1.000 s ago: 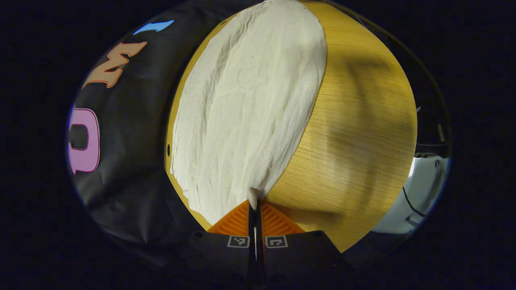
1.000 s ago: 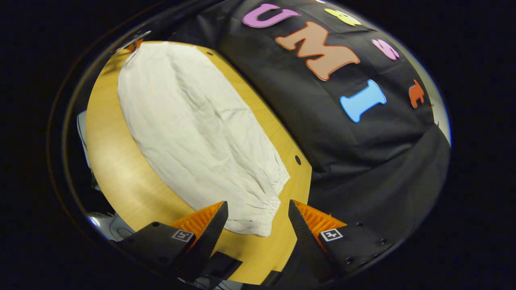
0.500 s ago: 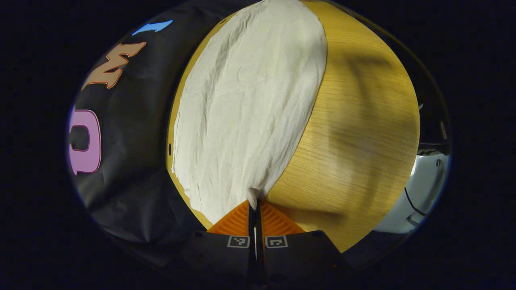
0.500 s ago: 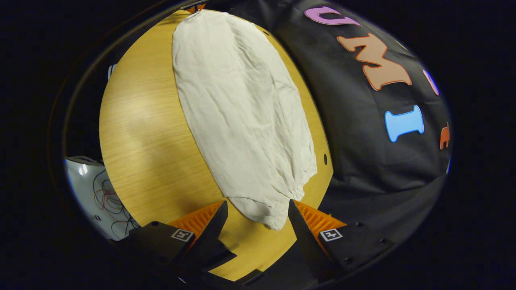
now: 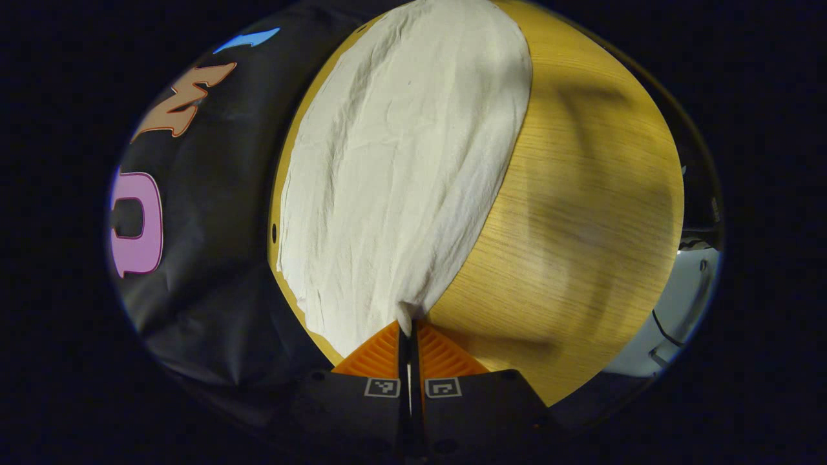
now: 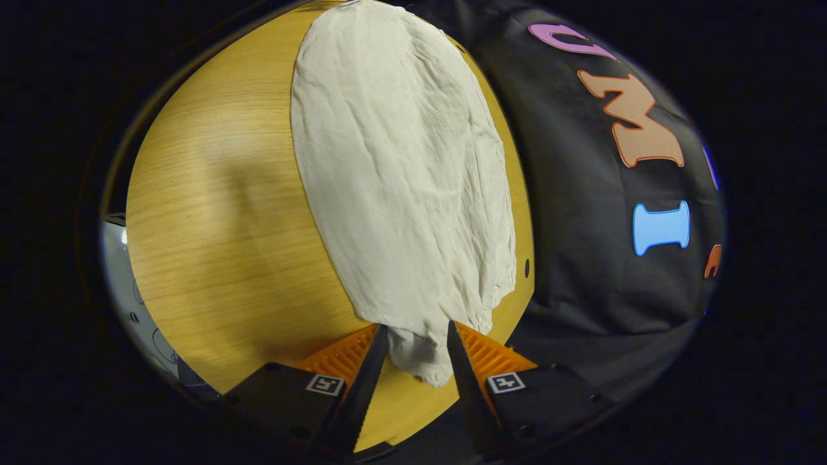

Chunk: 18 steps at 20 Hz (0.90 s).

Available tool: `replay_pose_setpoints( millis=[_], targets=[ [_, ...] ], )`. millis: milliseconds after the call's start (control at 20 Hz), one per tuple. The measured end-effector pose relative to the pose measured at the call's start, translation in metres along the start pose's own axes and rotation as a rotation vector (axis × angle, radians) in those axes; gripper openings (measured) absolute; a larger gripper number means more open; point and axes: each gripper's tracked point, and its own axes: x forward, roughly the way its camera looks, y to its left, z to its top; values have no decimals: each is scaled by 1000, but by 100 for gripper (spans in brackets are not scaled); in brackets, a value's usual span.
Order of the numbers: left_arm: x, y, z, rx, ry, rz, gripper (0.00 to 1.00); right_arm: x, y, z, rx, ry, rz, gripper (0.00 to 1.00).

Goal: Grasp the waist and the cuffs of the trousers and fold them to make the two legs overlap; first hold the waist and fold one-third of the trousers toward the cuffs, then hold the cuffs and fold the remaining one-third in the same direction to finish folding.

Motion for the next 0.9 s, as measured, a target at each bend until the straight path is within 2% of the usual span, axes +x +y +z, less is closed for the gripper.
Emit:
replay_pose_setpoints(
  millis=[100, 250, 300, 400, 450, 550, 800, 850, 900],
  targets=[
    [3, 2, -1, -12, 5, 9, 0, 3, 7, -1, -3, 14, 18, 50],
    [4, 4, 0, -46, 16, 18, 0, 5, 11, 0, -22, 29, 14, 12],
    [4, 4, 0, -56, 15, 15, 0, 6, 9, 0, -5, 32, 5, 10],
    [5, 5, -1, -101, 14, 2, 0, 4, 8, -2, 44, 37, 34, 4],
    [2, 6, -2, -142, 21, 1, 0, 1, 3, -2, 57, 36, 30, 4],
    [-5, 18, 2, -189, 14, 39, 0, -6, -10, 0, 74, 24, 5, 5],
    [-13, 59, 10, -225, 39, 133, 0, -19, -54, 7, 159, -12, -86, 5],
    [-14, 69, 13, -242, 46, 154, 0, -21, -64, 9, 175, -23, -105, 2],
    [-15, 80, 18, -262, 50, 178, 0, -21, -74, 12, 188, -35, -125, 5]
  ],
)
